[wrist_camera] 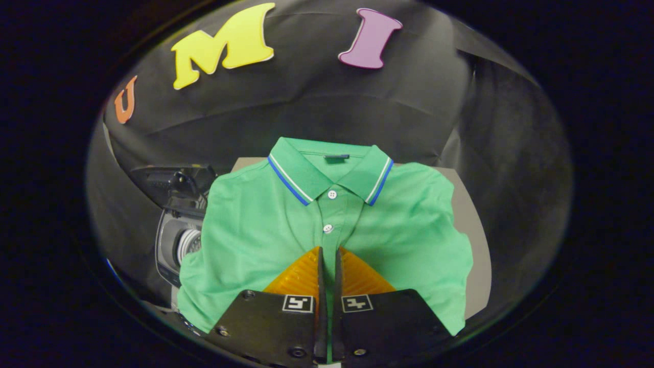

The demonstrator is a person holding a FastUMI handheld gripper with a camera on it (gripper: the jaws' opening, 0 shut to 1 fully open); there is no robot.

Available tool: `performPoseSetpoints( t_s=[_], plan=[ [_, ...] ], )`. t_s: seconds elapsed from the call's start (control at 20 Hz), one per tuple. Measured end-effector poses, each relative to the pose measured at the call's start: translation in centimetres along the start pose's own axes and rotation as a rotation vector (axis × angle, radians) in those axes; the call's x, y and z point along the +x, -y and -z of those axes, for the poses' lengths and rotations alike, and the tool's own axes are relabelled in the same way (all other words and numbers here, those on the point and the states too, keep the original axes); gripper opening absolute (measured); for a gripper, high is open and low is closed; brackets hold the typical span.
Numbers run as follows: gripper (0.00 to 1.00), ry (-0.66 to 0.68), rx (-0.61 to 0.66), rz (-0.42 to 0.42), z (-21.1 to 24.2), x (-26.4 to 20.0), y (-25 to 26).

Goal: Put the clothes into the washing machine and then close the washing machine lid.

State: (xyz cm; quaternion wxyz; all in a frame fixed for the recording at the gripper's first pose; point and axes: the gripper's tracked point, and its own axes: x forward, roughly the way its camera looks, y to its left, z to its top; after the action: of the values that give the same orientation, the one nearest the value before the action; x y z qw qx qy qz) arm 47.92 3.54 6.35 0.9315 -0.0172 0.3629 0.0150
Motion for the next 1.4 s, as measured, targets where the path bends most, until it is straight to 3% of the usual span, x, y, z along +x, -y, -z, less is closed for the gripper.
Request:
performPoseSetpoints(
  t_s=[0.3,0.6,1.0,1.4],
  plan=[
    [0.04,0.131,0.11,-0.109,-0.7,-1.8,-0.7],
    [0.04,0.335,0.21,-0.248,-3.5,-7.8,-3.1],
    [0.04,0.578,0.182,-0.385,-8.1,-18.9,-9.3],
    [0.04,0.766,0.074,-0.531,-12.1,-28.8,-20.0]
  ],
)
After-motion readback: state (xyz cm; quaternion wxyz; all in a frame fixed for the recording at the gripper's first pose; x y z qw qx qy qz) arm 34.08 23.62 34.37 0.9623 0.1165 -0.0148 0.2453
